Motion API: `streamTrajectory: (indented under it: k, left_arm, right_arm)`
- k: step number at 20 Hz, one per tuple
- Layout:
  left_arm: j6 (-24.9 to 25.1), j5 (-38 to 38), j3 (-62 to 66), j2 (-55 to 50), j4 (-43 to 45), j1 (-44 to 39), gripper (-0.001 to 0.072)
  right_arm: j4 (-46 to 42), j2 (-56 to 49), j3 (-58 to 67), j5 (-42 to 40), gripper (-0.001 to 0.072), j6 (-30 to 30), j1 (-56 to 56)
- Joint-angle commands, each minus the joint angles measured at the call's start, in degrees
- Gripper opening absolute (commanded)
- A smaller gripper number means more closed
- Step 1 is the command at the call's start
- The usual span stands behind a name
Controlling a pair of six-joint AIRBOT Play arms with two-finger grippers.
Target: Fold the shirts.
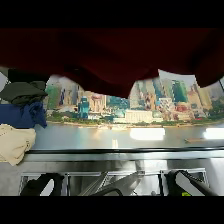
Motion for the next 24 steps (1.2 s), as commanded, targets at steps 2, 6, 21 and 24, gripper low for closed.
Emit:
streamTrajectory:
  k: [2,6,21,24]
  left_arm:
    - [1.29,-0.9,1.88,4.72,-0.44,5.57,0.0013]
    - [2.97,-1.88,-11.82,2.82,-7.45,5.57,0.0014]
    - [18.88,19.34,-63.98,-30.29,-12.26,-6.51,0.0014]
    - [18.91,16.02,-58.84,-35.85,-12.2,-6.49,0.0014]
  right_arm:
    - [2.4,1.31,3.3,2.8,0.0017,0.2,-1.22]
    - [11.47,-0.66,-12.79,10.45,0.0017,0.09,-1.16]
    - [4.28,-16.52,-69.09,-8.94,0.0413,-21.18,-0.46]
    - [-0.96,-14.73,-65.96,-8.92,0.0414,-21.11,-0.52]
